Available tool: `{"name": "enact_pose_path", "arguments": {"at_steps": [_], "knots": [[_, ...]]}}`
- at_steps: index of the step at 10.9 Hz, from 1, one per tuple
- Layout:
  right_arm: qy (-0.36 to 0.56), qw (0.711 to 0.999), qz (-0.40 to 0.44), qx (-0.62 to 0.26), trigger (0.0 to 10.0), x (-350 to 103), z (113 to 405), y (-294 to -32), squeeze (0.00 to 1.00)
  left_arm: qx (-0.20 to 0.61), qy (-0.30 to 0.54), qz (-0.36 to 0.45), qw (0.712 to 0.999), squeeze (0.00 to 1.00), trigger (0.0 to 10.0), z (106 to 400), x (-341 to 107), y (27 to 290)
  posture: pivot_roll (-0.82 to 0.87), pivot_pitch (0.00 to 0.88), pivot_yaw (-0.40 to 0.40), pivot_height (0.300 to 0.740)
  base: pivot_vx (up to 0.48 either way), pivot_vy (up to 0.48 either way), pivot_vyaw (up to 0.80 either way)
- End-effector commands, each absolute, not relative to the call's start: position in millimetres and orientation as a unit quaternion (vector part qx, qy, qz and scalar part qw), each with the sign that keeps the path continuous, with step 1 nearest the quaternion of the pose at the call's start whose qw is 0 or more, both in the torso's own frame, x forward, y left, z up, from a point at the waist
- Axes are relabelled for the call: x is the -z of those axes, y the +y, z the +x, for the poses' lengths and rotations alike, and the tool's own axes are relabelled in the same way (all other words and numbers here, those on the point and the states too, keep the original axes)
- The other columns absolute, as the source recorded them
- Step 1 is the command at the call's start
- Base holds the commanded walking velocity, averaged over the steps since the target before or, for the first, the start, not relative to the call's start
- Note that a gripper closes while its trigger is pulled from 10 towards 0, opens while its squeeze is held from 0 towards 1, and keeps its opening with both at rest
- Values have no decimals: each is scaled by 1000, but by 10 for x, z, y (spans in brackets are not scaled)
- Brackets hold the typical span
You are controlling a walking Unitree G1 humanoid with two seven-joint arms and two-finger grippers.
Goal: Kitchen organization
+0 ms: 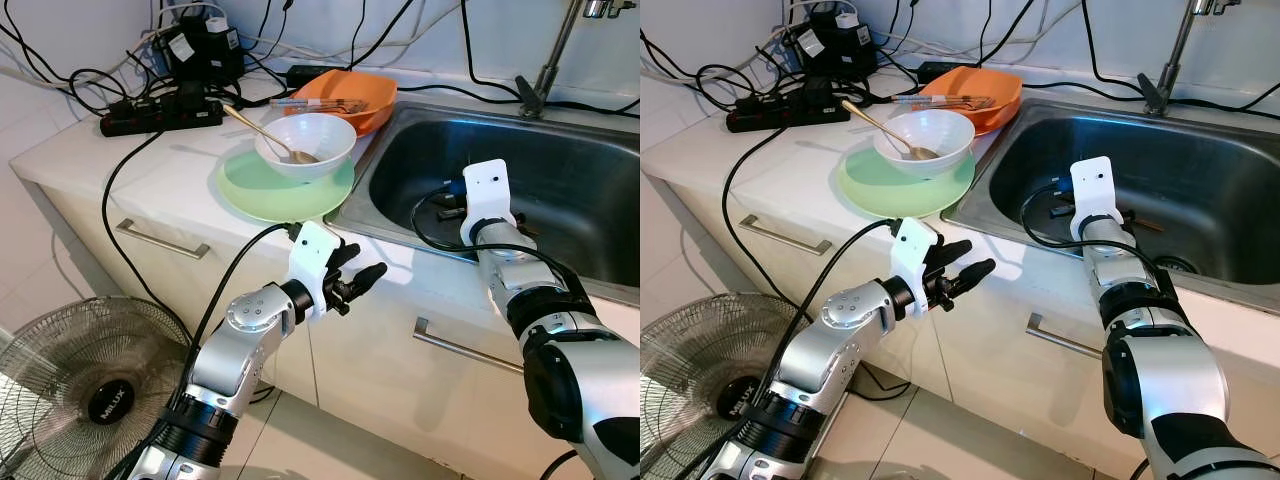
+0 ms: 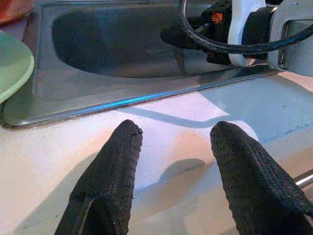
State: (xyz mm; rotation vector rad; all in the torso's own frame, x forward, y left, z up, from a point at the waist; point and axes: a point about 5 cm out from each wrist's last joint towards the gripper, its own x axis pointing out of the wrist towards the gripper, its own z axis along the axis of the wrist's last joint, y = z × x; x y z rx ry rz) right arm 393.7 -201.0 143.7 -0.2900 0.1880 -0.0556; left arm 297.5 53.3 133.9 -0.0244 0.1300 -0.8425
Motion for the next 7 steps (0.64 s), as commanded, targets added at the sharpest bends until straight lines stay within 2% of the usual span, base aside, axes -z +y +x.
{"name": "enact_pose_path", "arguments": {"at_steps": [1, 2, 4, 7], "knots": [[104, 984, -146, 27, 10000, -1389, 3923, -1999, 584, 405, 68, -5, 912, 0, 10000, 2971, -1325, 551, 96, 0, 90, 740, 0, 0, 0], [102, 983, -152, 24, 10000, -1388, 3923, -1990, 0, 404, 68, -6, 912, 0, 10000, 2972, -1327, 551, 98, 0, 89, 740, 0, 0, 0], [71, 985, -155, 26, 10000, -1476, 3948, -1967, 0, 403, 67, -6, 913, 0, 10000, 2977, -1335, 552, 96, 0, 88, 740, 0, 0, 0], [-38, 990, -134, 30, 10000, -1763, 3988, -1889, 0, 382, 54, -7, 922, 0, 10000, 3018, -1348, 572, 87, 0, 88, 740, 0, 0, 0]]}}
